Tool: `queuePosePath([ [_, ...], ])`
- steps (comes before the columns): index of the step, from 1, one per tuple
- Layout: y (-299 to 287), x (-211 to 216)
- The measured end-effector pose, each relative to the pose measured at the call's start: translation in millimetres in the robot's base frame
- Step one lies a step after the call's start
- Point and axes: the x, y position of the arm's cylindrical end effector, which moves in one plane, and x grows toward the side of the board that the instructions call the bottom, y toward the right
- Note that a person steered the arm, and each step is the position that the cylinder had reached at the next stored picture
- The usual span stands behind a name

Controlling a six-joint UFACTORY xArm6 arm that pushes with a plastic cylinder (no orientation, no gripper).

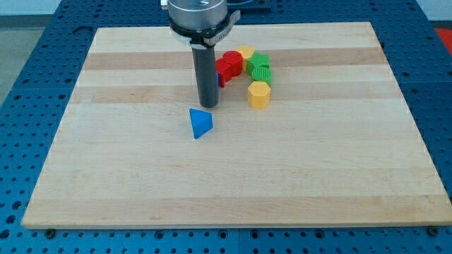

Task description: Push blue triangle a bit up

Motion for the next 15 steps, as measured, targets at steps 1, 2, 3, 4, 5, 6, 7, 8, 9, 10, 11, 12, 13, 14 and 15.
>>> queuePosePath([
  [1, -35, 3],
  [2, -94, 7],
  [3, -129, 35],
  [4, -129, 63],
  [5, -120, 69],
  [6, -101, 69],
  [7, -78, 69],
  [8, -49, 69],
  [9, -29, 68],
  [10, -17, 66],
  [11, -15, 64],
  [12, -15, 57],
  [13, -15, 49],
  [14, -15, 52],
  [15, -9, 68],
])
